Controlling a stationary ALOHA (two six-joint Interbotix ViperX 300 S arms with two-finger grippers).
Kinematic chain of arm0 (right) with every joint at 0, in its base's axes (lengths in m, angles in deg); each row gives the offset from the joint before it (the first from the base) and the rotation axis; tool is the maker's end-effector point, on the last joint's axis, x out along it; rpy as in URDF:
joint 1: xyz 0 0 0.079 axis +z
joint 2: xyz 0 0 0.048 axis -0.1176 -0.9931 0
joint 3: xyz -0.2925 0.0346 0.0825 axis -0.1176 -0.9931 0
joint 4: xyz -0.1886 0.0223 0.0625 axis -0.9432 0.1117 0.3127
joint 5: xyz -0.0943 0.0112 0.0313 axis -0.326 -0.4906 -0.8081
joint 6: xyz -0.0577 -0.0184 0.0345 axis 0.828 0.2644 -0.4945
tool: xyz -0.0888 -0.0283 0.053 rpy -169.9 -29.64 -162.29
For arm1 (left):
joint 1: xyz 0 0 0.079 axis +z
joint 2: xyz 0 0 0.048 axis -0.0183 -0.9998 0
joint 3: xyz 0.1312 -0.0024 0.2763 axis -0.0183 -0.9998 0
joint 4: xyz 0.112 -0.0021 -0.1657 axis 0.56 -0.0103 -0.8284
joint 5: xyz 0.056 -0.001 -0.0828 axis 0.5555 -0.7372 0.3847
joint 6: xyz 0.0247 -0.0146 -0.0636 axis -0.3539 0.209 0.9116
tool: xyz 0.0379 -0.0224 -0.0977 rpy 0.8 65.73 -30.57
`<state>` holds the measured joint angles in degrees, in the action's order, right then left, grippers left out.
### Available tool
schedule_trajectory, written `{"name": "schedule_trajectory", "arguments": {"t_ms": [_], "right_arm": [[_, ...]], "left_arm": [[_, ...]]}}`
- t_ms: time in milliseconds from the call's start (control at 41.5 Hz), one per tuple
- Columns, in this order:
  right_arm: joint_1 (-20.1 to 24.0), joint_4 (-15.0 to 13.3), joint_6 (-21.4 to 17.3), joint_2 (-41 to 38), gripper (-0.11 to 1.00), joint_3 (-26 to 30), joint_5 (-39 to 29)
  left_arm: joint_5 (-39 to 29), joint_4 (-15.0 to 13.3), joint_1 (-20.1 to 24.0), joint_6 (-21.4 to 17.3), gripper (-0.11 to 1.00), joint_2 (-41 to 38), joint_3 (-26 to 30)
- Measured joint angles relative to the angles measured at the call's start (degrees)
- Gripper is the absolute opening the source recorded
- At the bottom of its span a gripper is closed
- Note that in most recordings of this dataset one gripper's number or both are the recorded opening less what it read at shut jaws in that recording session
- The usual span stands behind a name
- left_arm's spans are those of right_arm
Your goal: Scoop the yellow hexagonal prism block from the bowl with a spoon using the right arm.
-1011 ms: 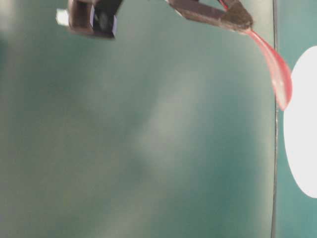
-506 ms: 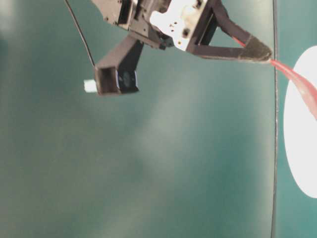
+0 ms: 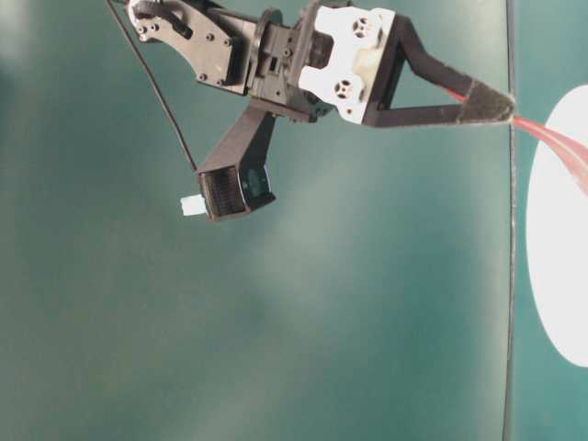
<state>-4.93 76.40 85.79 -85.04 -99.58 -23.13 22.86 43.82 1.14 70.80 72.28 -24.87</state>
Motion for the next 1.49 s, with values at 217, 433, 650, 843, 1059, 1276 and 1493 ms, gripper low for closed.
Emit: {"name": "schedule_trajectory", "arguments": {"t_ms": [217, 433, 650, 843, 1059, 1276, 1493], "right_arm": [[0.2, -0.1, 0.0, -0.4, 0.24, 0.1, -0.2], [0.4, -0.1, -0.1, -1.7, 0.24, 0.1, -0.3], [0.4, -0.1, -0.1, -2.1, 0.24, 0.1, -0.2], [0.7, -0.1, -0.1, -3.1, 0.24, 0.0, 0.3], [1.1, -0.1, -0.1, -4.2, 0.24, 0.1, 2.9], [1.2, -0.3, 0.1, -4.4, 0.24, 0.1, 7.1], [1.2, -0.4, 0.0, -4.4, 0.24, 0.1, 10.7]], "left_arm": [[0.0, 0.0, 0.0, -0.3, 0.02, 0.0, 0.0], [-0.8, 0.1, 0.0, -0.3, 0.02, 0.0, 0.0], [-1.1, 0.0, 0.0, -0.3, 0.02, 0.0, 0.0], [-1.0, 0.0, 0.0, -0.4, 0.02, 0.0, 0.0], [-1.0, 0.0, 0.0, -0.4, 0.02, 0.1, 0.0], [-1.0, 0.1, 0.0, -0.4, 0.02, 0.0, 0.0], [-1.0, 0.0, -0.1, -0.4, 0.02, 0.1, 0.0]]}}
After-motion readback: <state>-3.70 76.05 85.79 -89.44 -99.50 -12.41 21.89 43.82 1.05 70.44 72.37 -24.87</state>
